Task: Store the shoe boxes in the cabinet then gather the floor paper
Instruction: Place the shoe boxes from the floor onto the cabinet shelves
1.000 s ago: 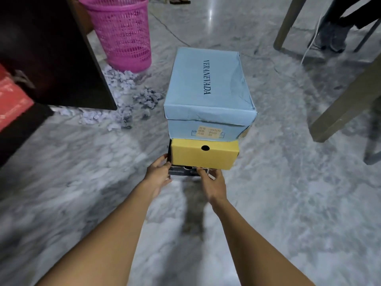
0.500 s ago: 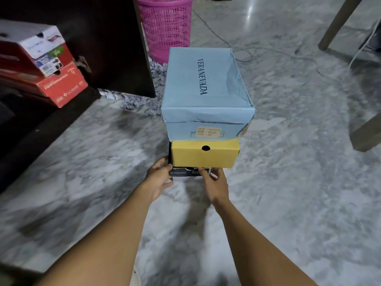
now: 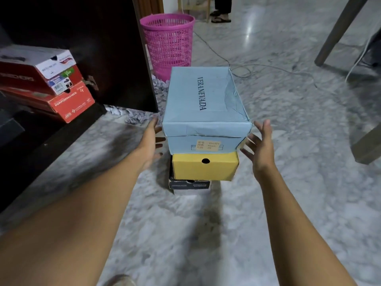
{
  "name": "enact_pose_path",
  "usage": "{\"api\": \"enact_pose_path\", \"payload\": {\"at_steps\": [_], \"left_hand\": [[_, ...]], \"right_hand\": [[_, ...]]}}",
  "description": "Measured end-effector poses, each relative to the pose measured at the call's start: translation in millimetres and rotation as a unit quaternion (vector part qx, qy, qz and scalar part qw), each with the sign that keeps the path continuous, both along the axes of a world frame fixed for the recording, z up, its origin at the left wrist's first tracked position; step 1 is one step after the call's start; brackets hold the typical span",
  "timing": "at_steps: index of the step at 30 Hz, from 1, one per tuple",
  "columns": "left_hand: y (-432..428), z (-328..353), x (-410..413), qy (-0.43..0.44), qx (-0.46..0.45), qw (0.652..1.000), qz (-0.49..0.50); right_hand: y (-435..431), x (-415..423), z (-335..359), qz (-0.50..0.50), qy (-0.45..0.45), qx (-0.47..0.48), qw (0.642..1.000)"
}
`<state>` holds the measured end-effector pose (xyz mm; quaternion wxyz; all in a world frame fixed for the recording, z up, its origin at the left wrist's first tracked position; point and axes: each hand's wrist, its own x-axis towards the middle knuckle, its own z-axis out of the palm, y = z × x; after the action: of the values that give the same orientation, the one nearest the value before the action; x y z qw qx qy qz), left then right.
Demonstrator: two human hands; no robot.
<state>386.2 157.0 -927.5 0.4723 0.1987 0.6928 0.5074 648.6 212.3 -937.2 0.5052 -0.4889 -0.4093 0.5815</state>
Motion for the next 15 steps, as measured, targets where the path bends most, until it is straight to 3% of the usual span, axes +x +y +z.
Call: {"api": "enact_pose_path", "payload": {"at_steps": [4, 9, 15], "left_hand": [[11.2, 25.4, 4.9, -0.035, 0.084, 0.994, -0.058], [9.1, 39.5, 16.9, -0.094, 0.133, 0.98, -0.111], [-18.8, 69.5, 3.6, -0.077, 0.157, 0.984, -0.03]], "right_hand": [[7.1, -8.1, 38.1, 0.149, -0.094, 0.027, 0.984], [6.9, -20.0, 50.4, 0.13, -0.135, 0.025, 0.982], [5.3, -46.8, 99.9, 0.177, -0.114, 0.067, 0.975]]}}
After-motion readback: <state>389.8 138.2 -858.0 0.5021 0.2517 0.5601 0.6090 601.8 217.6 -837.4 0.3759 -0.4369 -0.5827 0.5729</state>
